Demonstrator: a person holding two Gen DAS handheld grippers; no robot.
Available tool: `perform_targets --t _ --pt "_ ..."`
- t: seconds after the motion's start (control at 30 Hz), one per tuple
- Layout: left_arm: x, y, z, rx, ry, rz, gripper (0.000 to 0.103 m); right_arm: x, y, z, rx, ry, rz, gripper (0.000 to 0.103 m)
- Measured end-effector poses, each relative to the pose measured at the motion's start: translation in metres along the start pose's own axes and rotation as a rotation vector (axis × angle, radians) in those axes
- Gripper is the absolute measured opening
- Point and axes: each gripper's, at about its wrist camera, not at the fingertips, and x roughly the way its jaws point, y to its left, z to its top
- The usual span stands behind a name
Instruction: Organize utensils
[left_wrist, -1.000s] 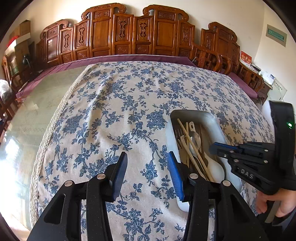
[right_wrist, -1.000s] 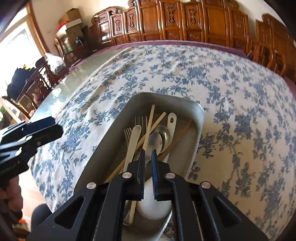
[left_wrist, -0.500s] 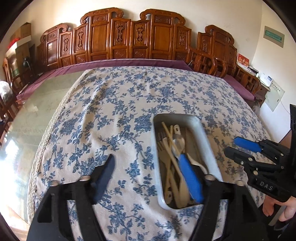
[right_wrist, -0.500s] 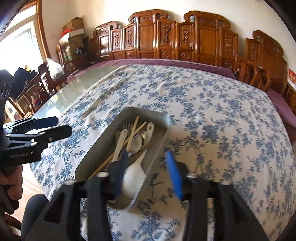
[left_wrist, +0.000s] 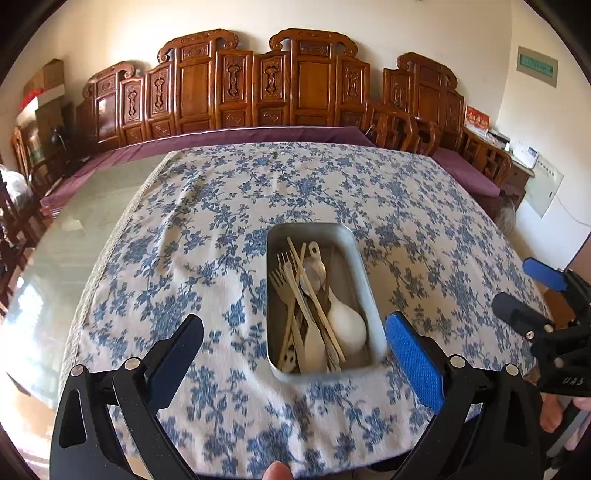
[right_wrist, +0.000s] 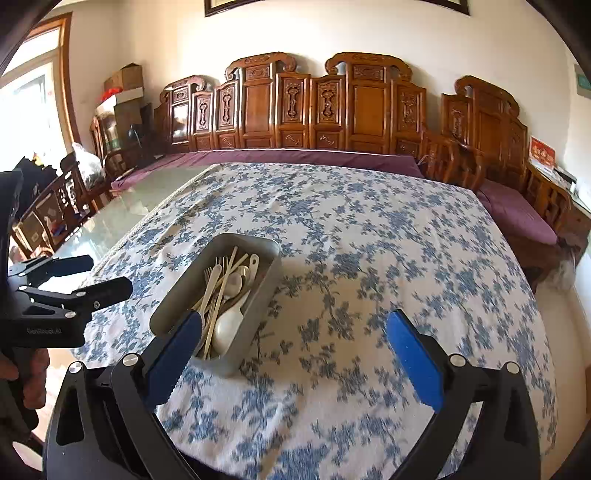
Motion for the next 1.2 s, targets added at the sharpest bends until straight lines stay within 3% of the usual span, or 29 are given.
perform_targets --t 0.23,0.4,0.83,1.0,1.2 --pt "-0.030 -0.022 -0.016 0.011 0.003 0.034 0.095 -0.054 -0.005 -0.017 0.017 -0.067 -0.047 0.101" --pt "-0.062 -0.036 -0.019 0.018 -0.042 0.027 0.095 -0.092 -0.010 -0.016 0.044 -0.120 -0.050 0.101" --pt "-0.168 -0.062 0.003 0.021 -0.270 -0.002 0.095 -0.178 0.004 0.014 0.015 -0.313 -0.087 0.101" --pt "-0.204 -0.068 0.005 0.030 -0.373 0.056 0.095 -0.203 0.007 0.018 0.017 -0.378 -0.109 0.101" --pt "-0.218 -0.069 0.002 0.026 -0.412 0.086 0.095 -0.218 0.005 0.019 0.022 -0.413 -0.115 0.101"
